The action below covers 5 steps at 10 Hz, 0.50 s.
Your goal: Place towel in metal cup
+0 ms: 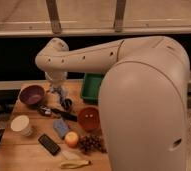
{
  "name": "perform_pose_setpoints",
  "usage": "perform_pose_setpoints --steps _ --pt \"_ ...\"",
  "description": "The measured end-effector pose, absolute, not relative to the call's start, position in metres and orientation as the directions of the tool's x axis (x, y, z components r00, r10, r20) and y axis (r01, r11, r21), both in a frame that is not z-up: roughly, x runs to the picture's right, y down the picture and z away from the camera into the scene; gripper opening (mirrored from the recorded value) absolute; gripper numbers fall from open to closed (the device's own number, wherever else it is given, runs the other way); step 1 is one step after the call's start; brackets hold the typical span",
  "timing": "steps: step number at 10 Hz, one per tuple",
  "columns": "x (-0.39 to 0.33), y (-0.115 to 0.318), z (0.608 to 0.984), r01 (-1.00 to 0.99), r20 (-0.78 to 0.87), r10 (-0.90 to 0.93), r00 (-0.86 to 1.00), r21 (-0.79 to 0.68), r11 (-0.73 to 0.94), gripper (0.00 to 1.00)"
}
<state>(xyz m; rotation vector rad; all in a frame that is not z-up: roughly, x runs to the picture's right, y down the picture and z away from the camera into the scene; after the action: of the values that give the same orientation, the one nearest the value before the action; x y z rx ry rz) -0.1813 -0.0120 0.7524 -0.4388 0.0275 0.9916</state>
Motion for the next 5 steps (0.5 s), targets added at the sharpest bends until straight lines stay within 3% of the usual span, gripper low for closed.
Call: perform_pose_setpoints --steps 5 --pt "-0.159 0.037 0.79 -0.858 -0.336 0.807 0.485 -0.363 0.364 0.0"
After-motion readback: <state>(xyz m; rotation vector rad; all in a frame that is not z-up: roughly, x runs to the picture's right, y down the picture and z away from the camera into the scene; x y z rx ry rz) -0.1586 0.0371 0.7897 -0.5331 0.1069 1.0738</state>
